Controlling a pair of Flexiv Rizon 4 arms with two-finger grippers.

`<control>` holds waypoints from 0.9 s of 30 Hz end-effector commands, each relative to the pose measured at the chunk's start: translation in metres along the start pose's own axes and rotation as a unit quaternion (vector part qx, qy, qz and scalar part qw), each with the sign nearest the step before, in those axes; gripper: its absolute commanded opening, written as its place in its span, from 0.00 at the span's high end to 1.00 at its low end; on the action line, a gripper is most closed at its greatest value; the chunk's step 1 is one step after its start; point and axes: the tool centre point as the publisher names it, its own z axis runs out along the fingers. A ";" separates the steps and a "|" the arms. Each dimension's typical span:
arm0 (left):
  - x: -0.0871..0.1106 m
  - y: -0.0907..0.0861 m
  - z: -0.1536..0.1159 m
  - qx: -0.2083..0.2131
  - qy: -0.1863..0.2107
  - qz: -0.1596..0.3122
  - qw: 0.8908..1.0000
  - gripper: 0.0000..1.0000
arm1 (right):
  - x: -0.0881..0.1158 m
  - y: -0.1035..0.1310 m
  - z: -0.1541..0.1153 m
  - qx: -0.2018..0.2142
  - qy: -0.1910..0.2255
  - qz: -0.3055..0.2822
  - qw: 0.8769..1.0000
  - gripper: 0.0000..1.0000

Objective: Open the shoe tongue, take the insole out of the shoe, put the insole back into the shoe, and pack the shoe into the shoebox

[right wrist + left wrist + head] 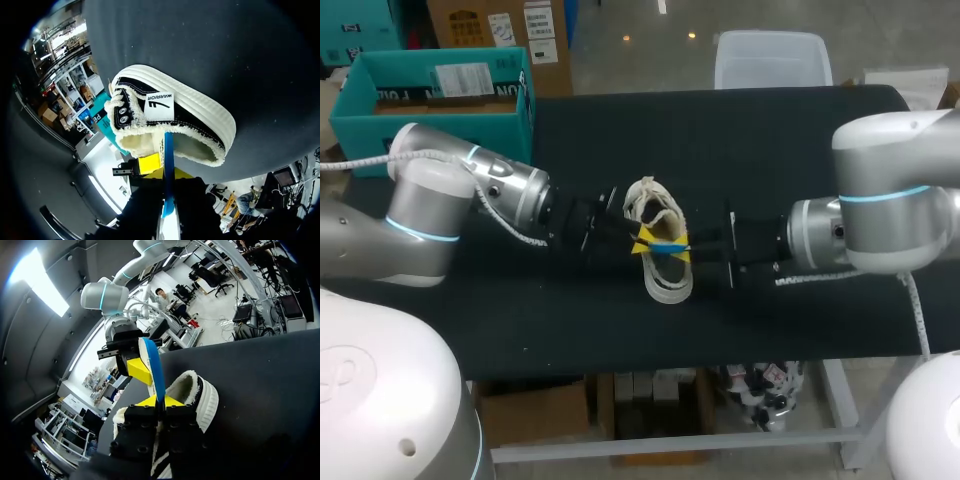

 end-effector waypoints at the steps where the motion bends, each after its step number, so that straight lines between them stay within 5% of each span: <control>1: -0.002 -0.010 -0.002 0.007 -0.001 0.006 1.000 0.58 | 0.001 0.003 0.004 0.003 -0.001 0.000 1.000 1.00; 5: -0.004 -0.017 0.000 0.013 -0.001 0.012 1.000 0.62 | 0.001 0.003 0.004 0.002 0.000 0.000 1.000 1.00; 6: -0.004 -0.018 0.001 0.013 -0.001 0.013 1.000 0.74 | 0.001 0.003 0.004 0.002 0.000 0.000 1.000 1.00; 7: -0.004 -0.018 0.002 0.014 -0.001 0.014 1.000 1.00 | 0.000 0.003 0.004 0.002 0.000 0.000 1.000 1.00; 27: 0.001 0.021 0.005 -0.009 0.005 -0.024 1.000 1.00 | 0.008 0.033 0.025 0.006 -0.022 0.010 1.000 1.00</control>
